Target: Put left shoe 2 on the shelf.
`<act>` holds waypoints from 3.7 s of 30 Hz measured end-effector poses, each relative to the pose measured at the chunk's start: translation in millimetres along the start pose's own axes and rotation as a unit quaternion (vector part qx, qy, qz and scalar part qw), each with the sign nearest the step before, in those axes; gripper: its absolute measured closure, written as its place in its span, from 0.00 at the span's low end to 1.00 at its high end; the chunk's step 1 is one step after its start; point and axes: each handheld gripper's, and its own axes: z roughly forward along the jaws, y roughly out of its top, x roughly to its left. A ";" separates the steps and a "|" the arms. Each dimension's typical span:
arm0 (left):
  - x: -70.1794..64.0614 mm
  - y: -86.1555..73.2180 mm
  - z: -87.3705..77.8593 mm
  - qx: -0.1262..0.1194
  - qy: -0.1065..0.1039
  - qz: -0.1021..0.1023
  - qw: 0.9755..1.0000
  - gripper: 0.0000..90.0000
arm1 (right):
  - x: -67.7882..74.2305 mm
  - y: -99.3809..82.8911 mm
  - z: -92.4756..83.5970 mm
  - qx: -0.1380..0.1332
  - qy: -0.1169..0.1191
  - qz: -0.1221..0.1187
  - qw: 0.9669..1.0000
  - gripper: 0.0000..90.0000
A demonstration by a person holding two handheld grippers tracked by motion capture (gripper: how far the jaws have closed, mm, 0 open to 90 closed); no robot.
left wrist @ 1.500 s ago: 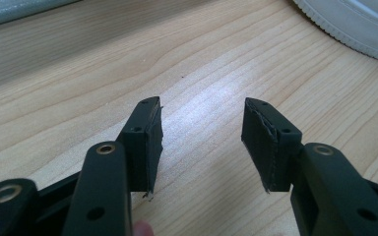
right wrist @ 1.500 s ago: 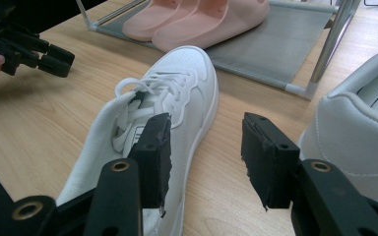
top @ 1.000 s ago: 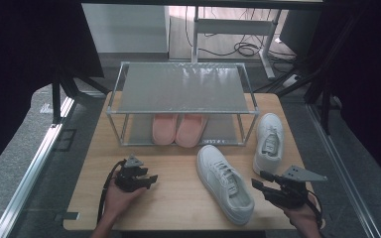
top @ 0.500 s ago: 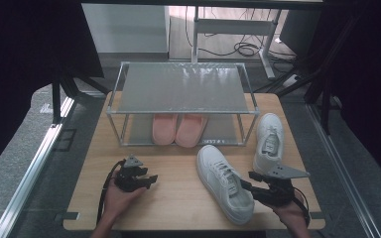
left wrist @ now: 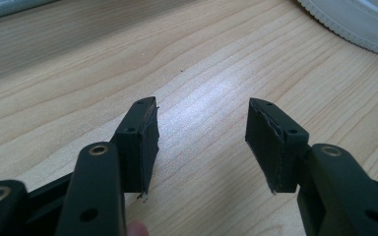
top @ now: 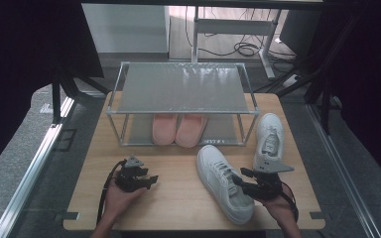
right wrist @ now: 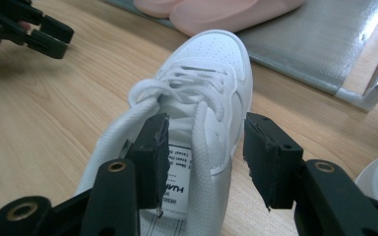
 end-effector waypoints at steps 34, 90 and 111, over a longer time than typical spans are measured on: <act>-0.7 -0.4 1.4 0.004 -0.001 0.006 1.000 0.51 | -6.0 -9.0 27.6 0.046 -0.005 0.037 0.998 0.82; 0.6 -1.0 1.3 0.004 0.000 0.002 1.000 0.51 | -8.0 -10.0 18.7 -0.016 0.013 0.075 0.997 0.91; 0.6 -1.2 2.4 0.006 0.001 0.004 1.000 0.51 | -5.4 -4.0 5.5 -0.051 0.015 0.073 0.996 0.91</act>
